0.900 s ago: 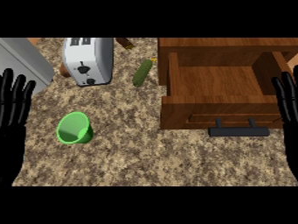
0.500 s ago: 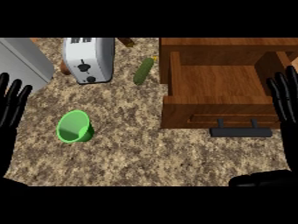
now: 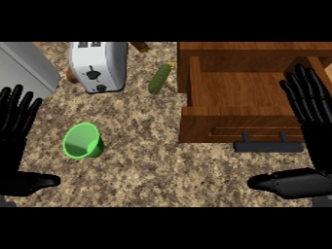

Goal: Pick up the cup, place it into the drawer and close the drawer

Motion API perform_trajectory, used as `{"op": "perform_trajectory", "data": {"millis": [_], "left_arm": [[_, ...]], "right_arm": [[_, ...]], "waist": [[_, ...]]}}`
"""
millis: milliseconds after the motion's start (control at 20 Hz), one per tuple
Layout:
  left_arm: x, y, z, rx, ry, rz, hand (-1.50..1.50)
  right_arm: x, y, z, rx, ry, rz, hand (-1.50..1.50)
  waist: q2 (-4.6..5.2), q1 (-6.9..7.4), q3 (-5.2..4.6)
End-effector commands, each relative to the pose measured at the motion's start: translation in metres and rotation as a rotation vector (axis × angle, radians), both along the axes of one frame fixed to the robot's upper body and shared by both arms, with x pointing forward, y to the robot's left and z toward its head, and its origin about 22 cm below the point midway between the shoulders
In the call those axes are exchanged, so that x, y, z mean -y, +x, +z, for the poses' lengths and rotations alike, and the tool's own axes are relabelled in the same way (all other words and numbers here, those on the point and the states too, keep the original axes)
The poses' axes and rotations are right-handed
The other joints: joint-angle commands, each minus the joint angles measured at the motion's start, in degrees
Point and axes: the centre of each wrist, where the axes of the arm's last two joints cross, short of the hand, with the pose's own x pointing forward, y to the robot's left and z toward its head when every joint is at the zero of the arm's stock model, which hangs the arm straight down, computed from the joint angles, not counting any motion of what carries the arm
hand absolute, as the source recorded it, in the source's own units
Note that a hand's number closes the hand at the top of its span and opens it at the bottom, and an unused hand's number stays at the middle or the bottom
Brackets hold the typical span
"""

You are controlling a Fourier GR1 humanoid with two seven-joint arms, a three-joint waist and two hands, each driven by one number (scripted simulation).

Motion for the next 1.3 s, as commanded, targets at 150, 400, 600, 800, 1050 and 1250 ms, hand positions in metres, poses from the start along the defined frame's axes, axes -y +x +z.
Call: {"op": "perform_trajectory", "data": {"millis": [150,400,600,800,1050,1250], "left_arm": [[-0.022,0.024,-0.048,-0.095,0.02,0.029,-1.5],[-0.017,0.018,-0.095,-0.143,0.045,0.051,-1.5],[-0.038,0.012,-0.119,-0.173,0.056,0.098,-1.5],[-0.046,0.01,-0.135,-0.219,0.067,0.111,-1.5],[-0.058,0.033,-0.157,-0.239,0.064,0.111,-1.5],[-0.046,0.018,-0.189,-0.233,0.091,0.141,-1.5]], "right_arm": [[-0.016,0.019,-0.009,0.013,-0.005,0.003,-1.5],[0.005,0.011,0.003,0.034,-0.008,0.013,-1.5],[0.02,0.023,0.0,0.041,-0.027,-0.002,-1.5],[0.002,0.035,-0.001,0.022,-0.016,-0.009,-1.5],[0.02,0.032,-0.001,0.011,-0.011,-0.009,-1.5],[0.012,0.029,0.034,0.037,-0.021,-0.005,-1.5]], "waist": [[0.03,-0.07,0.0],[0.0,-0.25,0.0],[0.0,-0.17,0.0],[0.0,0.01,0.0],[0.11,-0.45,-0.02],[0.08,-0.54,-0.05]]}}
